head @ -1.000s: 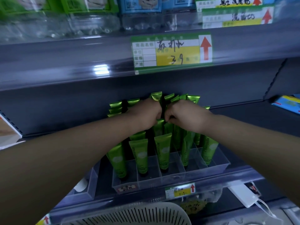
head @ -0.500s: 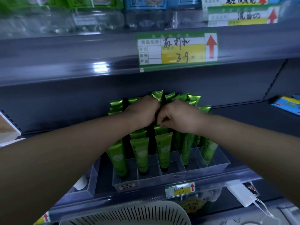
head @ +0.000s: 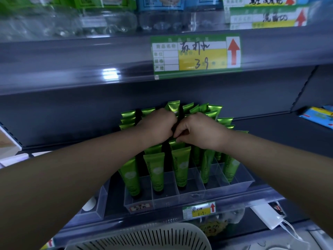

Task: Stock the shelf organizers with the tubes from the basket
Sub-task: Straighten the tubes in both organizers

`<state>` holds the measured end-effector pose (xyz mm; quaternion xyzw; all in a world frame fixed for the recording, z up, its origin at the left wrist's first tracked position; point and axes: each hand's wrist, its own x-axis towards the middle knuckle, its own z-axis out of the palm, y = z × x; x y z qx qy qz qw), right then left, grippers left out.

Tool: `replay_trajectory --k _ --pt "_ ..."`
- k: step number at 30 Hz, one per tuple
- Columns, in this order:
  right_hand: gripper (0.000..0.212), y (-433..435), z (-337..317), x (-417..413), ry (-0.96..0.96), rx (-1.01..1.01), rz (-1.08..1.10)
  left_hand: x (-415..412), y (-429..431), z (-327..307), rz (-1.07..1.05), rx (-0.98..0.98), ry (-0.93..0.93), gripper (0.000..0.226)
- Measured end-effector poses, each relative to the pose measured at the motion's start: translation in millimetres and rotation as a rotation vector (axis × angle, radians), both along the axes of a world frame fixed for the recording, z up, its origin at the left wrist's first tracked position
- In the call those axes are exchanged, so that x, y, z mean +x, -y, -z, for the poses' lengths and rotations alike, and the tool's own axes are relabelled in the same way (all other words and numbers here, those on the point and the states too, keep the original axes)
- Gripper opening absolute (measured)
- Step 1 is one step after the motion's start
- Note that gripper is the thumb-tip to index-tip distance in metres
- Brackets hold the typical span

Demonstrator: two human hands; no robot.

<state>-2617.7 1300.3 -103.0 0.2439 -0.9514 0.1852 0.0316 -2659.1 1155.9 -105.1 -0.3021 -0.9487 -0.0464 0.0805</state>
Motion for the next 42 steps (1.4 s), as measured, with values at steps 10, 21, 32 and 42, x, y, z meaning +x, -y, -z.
replay_trajectory --k 10,21,32,42 --pt "0.013 -19.1 -12.0 -5.2 -0.04 -0.188 0.149 2.0 12.4 -6.6 0.03 0.1 0.077 0.015" --pt "0.022 -29.7 -18.8 -38.5 -0.116 -0.03 0.159 -27.0 15.6 -23.0 -0.035 0.246 0.04 0.022" --pt "0.021 -13.2 -7.4 -62.4 -0.15 0.454 -0.104 -53.9 -5.8 -1.5 -0.073 -0.009 0.072 0.008" --pt "0.018 -4.4 -5.1 -62.5 -0.122 0.237 -0.076 -53.5 -4.6 -1.6 -0.102 0.007 0.021 0.005"
